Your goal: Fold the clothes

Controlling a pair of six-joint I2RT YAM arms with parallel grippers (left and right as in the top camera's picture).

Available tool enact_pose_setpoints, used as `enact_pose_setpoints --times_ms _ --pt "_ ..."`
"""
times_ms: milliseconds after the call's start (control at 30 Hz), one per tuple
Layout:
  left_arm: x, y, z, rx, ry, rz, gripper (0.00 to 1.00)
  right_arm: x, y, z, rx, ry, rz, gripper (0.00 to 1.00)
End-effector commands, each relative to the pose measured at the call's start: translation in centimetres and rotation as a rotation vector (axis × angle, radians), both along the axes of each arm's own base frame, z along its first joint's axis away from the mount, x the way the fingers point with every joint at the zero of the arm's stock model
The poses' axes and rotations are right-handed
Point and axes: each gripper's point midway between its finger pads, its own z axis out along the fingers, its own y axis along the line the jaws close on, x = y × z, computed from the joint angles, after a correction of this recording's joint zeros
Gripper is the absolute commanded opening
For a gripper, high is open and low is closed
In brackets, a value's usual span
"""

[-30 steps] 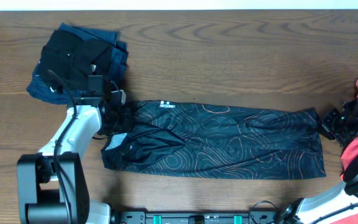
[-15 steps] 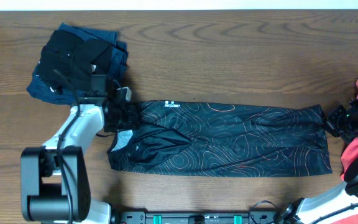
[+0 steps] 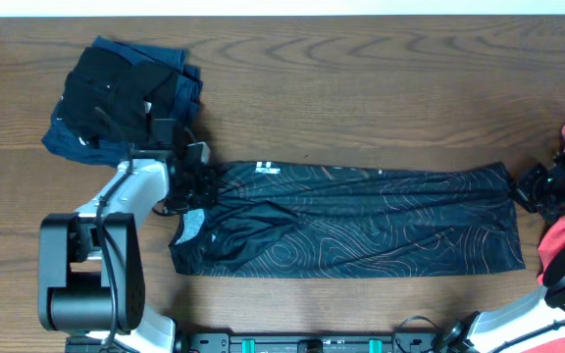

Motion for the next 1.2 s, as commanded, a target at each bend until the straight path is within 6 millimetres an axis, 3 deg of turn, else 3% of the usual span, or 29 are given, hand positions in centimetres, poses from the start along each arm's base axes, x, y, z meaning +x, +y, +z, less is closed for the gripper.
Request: enact_pose_setpoints --times_ms 0,167,200,267,367,400,533,633,833,1000,1167 --pt "1.4 3.1 0.8 0.092 -0.039 0.072 0.06 0.8 -0.8 0.3 -0.029 -0.031 0.027 0.01" --pt "1.4 3.1 1.0 0.071 -0.037 0.078 0.09 1.5 -0.3 0.6 -0.006 -0.07 0.049 0.02" --pt "1.3 2.9 1.0 0.06 -0.036 0.075 0.15 1.6 -0.2 0.7 0.002 -0.078 0.051 0.1" --pt "1.3 2.3 1.2 0.028 -0.035 0.071 0.31 2.0 0.3 1.0 0.023 -0.111 0.084 0.35" --pt "0.9 1.8 1.3 -0.002 -0.02 0.066 0.49 2.2 0.6 1.6 0.046 -0.13 0.098 0.47" --pt "0.6 1.6 1.3 -0.012 -0.008 0.065 0.61 2.2 0.6 2.0 0.054 -0.13 0.095 0.47" --pt "-0.4 1.2 1.9 -0.033 0.024 0.063 0.63 1.0 0.5 4.0 0.088 -0.087 0.071 0.48" --pt "-0.9 0.8 3.0 -0.057 0.019 0.059 0.64 -1.0 2.0 4.6 0.16 -0.005 0.046 0.44" --pt "-1.1 -0.5 6.5 -0.135 -0.052 0.045 0.68 -5.7 4.5 2.4 0.206 0.212 0.019 0.37" --pt "-1.8 -1.3 8.0 -0.177 -0.067 0.031 0.7 -6.5 5.2 0.4 0.218 0.22 -0.024 0.43" --pt "-3.5 -2.4 7.2 -0.174 -0.011 -0.011 0.71 -5.9 6.3 -0.9 0.264 0.15 -0.038 0.45"
